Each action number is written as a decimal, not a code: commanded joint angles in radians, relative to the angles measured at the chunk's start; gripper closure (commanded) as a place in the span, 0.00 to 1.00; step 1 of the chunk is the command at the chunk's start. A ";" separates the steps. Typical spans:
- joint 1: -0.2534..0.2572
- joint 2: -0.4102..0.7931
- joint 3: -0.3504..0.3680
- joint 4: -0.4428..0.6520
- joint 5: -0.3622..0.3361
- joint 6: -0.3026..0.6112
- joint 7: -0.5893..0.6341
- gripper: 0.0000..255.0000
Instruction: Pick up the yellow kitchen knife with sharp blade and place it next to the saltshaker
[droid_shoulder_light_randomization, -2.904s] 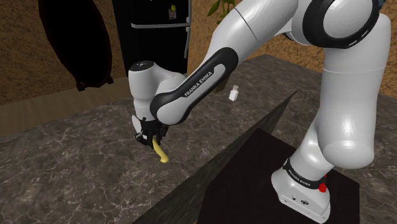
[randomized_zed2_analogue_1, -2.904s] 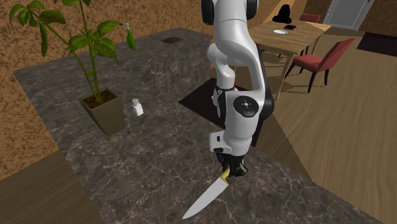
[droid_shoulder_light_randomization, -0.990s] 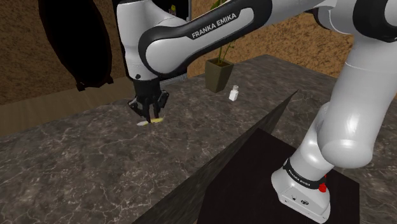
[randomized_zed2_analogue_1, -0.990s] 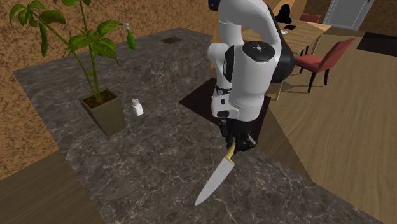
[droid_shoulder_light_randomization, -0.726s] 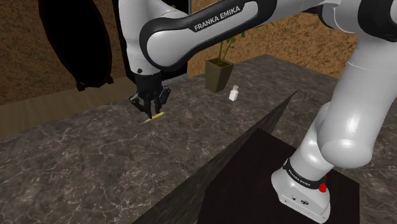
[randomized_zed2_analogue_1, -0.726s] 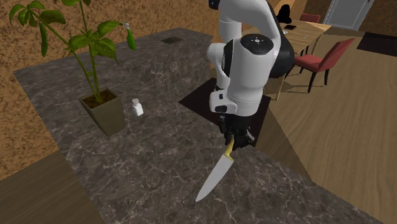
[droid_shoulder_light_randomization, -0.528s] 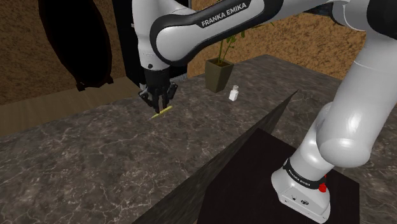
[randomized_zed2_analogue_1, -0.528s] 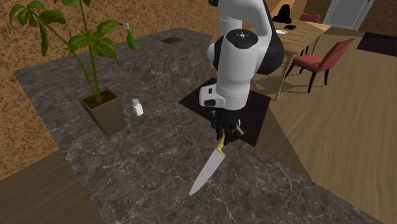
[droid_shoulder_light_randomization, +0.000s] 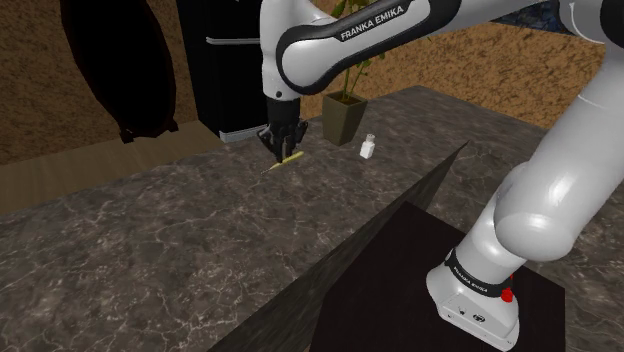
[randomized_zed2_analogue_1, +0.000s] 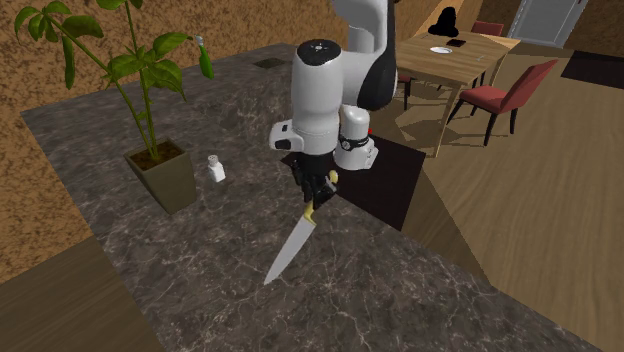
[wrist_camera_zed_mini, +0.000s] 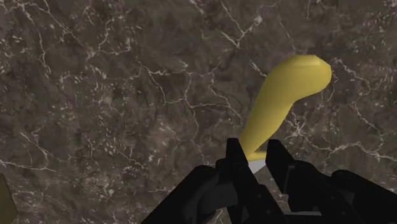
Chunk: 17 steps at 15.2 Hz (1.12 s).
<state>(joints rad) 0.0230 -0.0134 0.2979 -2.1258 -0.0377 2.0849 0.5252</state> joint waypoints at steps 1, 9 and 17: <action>-0.026 -0.034 -0.027 -0.031 0.009 0.000 -0.060 1.00; -0.120 -0.085 -0.136 -0.092 0.007 0.018 -0.261 1.00; -0.213 -0.073 -0.247 -0.081 -0.010 0.027 -0.456 1.00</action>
<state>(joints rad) -0.1768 -0.0880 0.0662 -2.2192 -0.0452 2.1209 0.0987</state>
